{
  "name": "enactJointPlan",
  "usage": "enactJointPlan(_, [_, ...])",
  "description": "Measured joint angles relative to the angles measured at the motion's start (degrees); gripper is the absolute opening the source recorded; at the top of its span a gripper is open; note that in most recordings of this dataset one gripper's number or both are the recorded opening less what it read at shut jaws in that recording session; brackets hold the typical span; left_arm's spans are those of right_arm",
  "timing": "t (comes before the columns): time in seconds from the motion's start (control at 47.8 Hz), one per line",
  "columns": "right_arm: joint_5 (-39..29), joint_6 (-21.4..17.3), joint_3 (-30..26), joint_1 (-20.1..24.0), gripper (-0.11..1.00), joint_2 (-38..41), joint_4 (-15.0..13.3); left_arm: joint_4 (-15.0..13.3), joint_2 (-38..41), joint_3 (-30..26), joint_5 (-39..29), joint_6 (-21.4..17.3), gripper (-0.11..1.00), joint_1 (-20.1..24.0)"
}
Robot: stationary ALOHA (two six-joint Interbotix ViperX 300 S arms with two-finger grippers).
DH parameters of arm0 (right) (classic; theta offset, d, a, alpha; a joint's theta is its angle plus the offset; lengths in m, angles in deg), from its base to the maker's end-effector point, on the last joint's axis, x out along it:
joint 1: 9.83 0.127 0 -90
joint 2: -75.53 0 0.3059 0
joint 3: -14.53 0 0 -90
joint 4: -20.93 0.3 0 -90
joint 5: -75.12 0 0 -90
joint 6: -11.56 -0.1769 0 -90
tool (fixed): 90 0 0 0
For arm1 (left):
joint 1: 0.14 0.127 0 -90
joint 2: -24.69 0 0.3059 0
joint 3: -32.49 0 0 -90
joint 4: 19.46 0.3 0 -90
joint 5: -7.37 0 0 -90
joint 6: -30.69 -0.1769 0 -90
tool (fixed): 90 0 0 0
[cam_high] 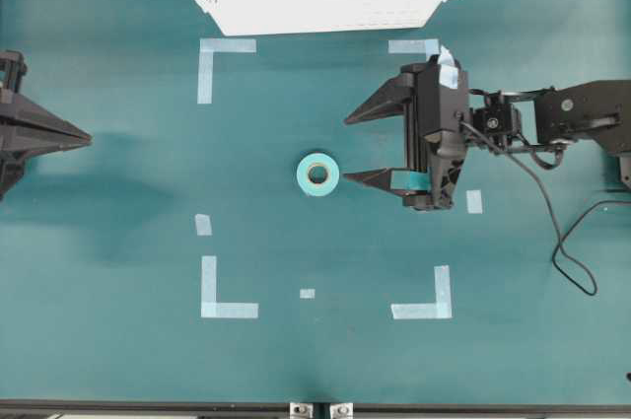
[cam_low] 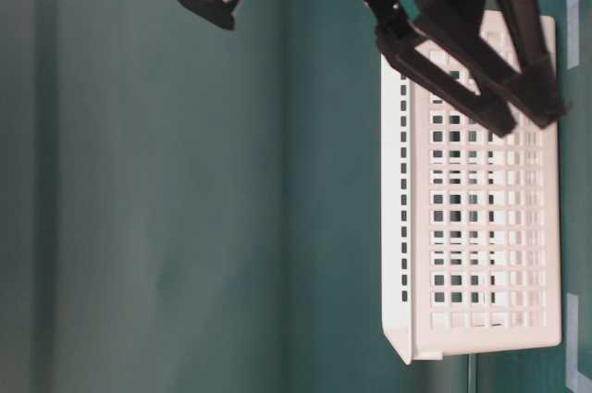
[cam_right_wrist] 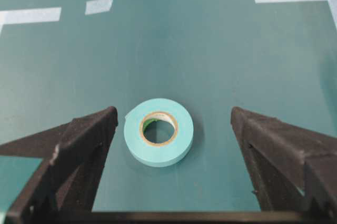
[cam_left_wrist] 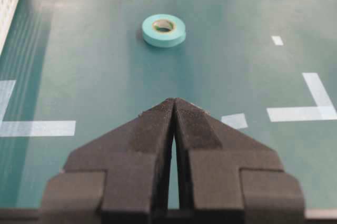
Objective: Put the tape in the middle into the white basket.
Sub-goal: 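Lower the open right gripper around the blue tape roll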
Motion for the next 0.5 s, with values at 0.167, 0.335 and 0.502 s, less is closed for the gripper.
enactJointPlan(0.167, [0.0, 0.0, -1.3, 0.4, 0.97, 2.0, 0.0, 0.1, -0.1, 0.5, 0.7, 0.0, -0.11, 0.0])
enactJointPlan(0.335, [-0.1, -0.1, -2.9, 0.6, 0.97, 4.0, 0.0, 0.0, 0.0, 0.8, 1.0, 0.0, -0.11, 0.0])
enactJointPlan(0.502, [-0.1, -0.1, -4.0, 1.1, 0.97, 5.5, 0.0, 0.0, -0.1, 0.8, 1.1, 0.0, -0.11, 0.0])
